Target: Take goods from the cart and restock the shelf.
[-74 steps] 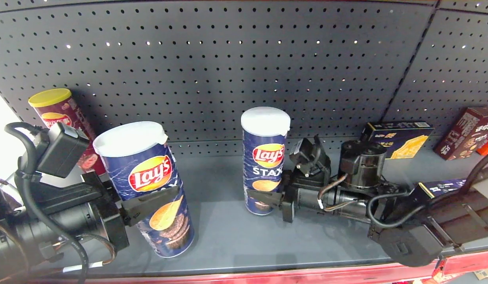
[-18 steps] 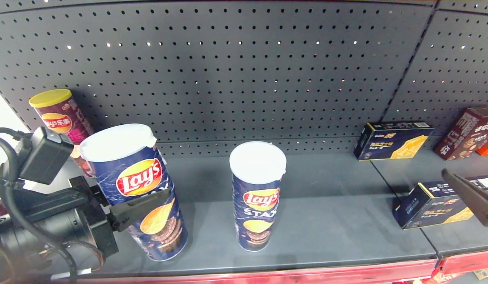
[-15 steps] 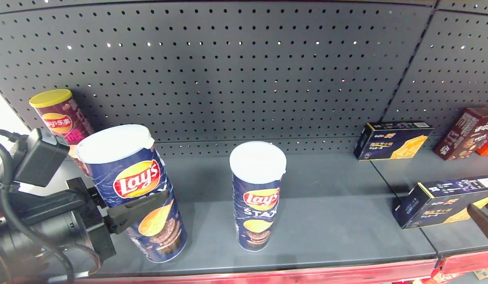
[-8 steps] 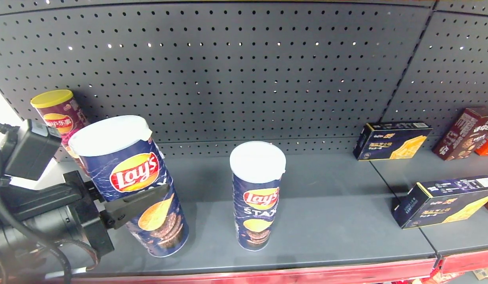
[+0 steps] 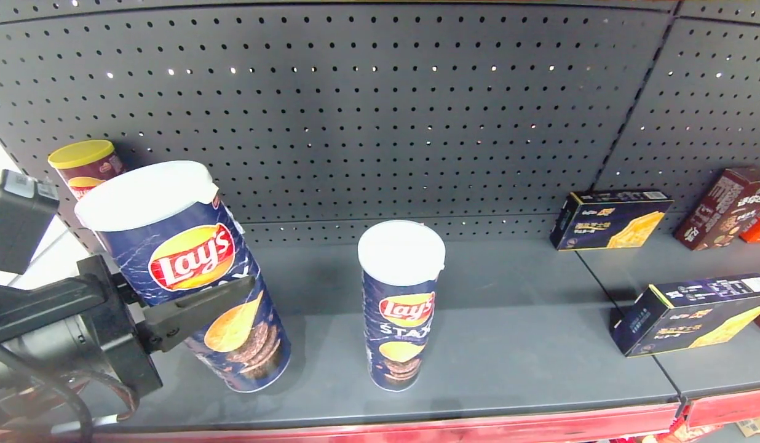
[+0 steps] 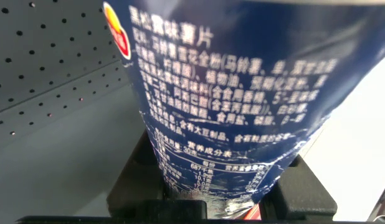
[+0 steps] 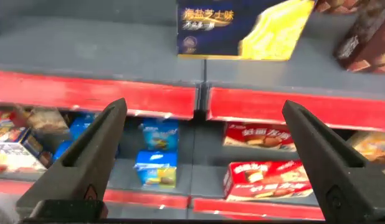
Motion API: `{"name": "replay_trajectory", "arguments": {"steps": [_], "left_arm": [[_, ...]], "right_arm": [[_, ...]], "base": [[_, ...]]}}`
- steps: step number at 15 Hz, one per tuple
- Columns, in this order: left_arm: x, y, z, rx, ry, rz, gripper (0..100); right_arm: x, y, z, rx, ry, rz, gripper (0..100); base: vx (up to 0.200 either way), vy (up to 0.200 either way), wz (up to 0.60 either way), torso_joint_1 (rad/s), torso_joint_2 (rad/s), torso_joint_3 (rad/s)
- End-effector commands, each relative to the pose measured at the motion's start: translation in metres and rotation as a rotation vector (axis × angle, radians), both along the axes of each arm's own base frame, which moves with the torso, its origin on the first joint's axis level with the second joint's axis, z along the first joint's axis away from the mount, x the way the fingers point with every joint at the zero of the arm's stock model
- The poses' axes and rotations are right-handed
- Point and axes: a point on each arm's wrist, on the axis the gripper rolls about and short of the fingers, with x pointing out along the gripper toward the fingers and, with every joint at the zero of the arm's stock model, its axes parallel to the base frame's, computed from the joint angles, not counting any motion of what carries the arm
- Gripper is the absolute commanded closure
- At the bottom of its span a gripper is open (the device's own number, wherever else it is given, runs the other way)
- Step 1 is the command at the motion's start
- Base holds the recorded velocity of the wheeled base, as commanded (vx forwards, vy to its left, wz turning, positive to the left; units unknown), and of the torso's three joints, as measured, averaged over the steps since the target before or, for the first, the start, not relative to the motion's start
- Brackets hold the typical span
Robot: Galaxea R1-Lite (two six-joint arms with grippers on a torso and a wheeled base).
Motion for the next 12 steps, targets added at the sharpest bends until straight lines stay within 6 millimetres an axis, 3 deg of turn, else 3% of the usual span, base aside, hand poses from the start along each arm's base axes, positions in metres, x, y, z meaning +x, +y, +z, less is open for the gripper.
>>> {"name": "replay_trajectory", "arguments": {"steps": [1,10,12], "left_arm": [[-0.002,0.001,0.002,-0.003,-0.009,0.002,100],[0.002,0.009,0.003,-0.018,-0.001,0.071,100],[0.006,0.015,0.014,-0.030,-0.037,0.097,100]], "right_arm": [[0.000,0.000,-0.001,0.009,0.011,-0.011,0],[0.000,-0.001,-0.002,0.050,0.019,-0.034,0],[0.000,-0.001,-0.002,0.053,0.019,-0.034,0]], "base": [[0.000,0.000,0.00,0.000,0.00,0.000],[0.000,0.000,0.00,0.000,0.00,0.000],[0.000,0.000,0.00,0.000,0.00,0.000]]}}
